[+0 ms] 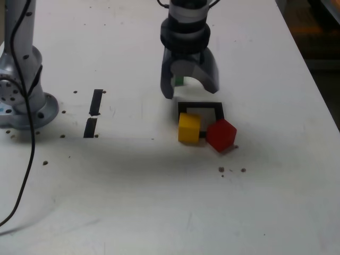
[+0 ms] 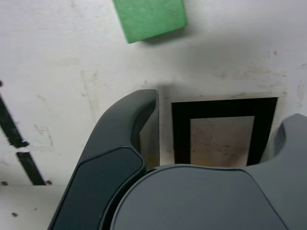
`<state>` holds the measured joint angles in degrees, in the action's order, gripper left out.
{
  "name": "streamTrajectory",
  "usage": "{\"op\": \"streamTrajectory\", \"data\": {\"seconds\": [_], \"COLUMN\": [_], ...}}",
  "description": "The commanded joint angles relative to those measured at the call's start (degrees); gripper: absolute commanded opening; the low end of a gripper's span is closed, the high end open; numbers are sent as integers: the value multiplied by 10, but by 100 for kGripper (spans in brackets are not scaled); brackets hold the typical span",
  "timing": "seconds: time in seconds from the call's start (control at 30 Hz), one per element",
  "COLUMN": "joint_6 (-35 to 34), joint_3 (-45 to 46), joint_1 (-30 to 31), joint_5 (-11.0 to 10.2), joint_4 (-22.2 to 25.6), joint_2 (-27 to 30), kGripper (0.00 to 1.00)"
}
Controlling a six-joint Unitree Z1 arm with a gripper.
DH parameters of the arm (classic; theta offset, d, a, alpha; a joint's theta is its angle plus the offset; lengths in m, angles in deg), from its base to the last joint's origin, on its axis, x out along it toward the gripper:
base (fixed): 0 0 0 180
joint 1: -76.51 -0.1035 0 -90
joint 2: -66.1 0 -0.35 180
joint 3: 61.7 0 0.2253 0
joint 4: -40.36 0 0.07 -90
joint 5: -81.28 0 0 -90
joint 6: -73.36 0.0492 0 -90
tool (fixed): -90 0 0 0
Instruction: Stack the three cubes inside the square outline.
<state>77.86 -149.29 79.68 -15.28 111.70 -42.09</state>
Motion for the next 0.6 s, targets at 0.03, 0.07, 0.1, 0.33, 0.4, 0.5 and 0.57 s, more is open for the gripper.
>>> {"op": "streamTrajectory", "data": {"seconds": [0.03,0.07,0.1,0.33,0.4,0.5,0.57], "joint_6": [-1,-1,-1,-3,-4,-8,-12], "joint_3": [10,14,18,35,37,42,48], "joint_1": [2,3,3,3,3,4,4], "joint_5": [6,8,10,12,12,11,10], "joint_4": [-14,-18,-20,-46,-52,-51,-44], "joint_2": [-2,-2,-2,-3,-3,-3,-3], "kGripper": [98,98,98,98,98,98,98]}}
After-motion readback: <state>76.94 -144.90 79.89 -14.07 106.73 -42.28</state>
